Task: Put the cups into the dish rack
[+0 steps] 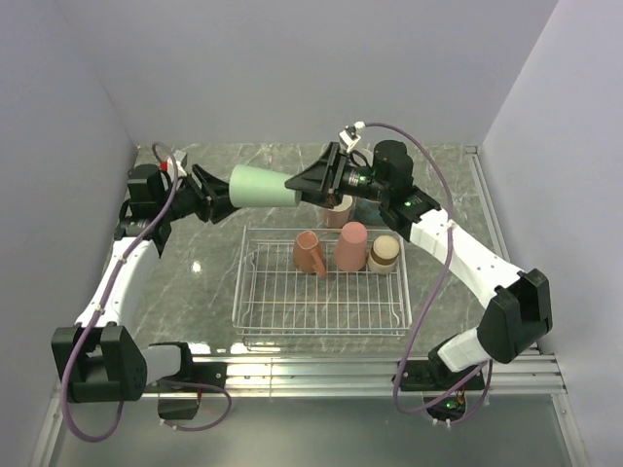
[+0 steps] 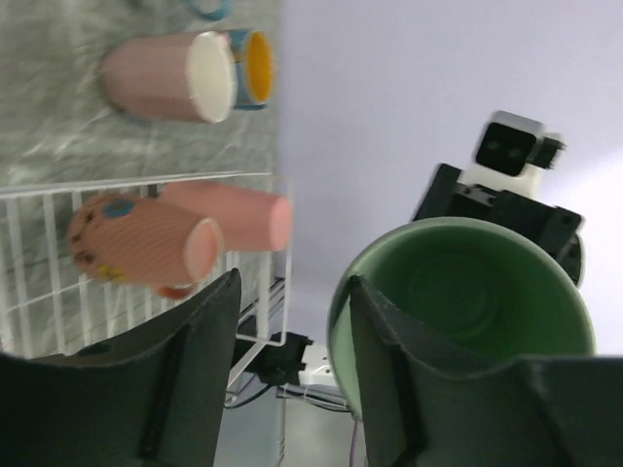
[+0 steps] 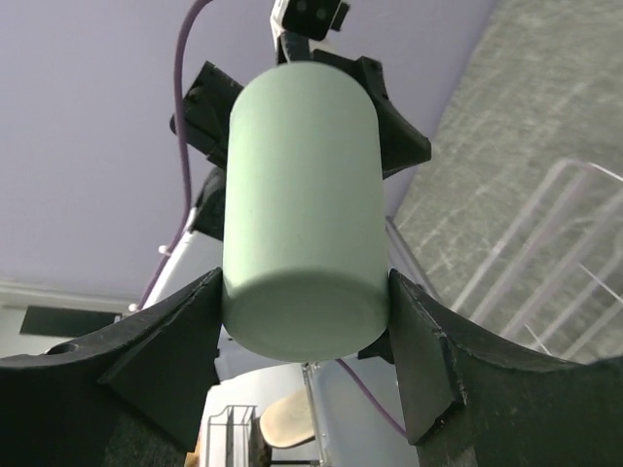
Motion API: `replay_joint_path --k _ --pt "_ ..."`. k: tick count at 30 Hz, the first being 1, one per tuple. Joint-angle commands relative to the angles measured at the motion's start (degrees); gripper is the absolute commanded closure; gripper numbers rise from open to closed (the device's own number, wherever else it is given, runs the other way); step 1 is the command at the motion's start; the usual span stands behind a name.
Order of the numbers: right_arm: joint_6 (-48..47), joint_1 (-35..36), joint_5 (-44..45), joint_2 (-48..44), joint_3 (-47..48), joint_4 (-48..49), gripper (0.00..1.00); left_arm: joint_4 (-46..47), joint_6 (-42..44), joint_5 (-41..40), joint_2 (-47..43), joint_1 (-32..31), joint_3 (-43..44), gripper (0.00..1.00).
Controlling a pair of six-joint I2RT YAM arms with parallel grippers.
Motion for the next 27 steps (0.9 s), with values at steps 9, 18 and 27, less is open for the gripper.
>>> replay_joint_path --k 9,18,27 --pt "-19.5 -3.6 5.7 -4.2 13.6 -27.5 1.0 -30.8 22.7 -19.5 2.8 6.5 5.8 0.3" --pt "-40.6 8.8 29.6 11.0 40.7 -67.1 1.0 -39.1 30.1 -32.1 -0.2 9.9 9.6 0.26" --pt "-42.4 16.9 41.5 20.4 50.4 -75.5 1.0 -39.6 30.4 -31.8 0.0 10.2 9.7 0.31"
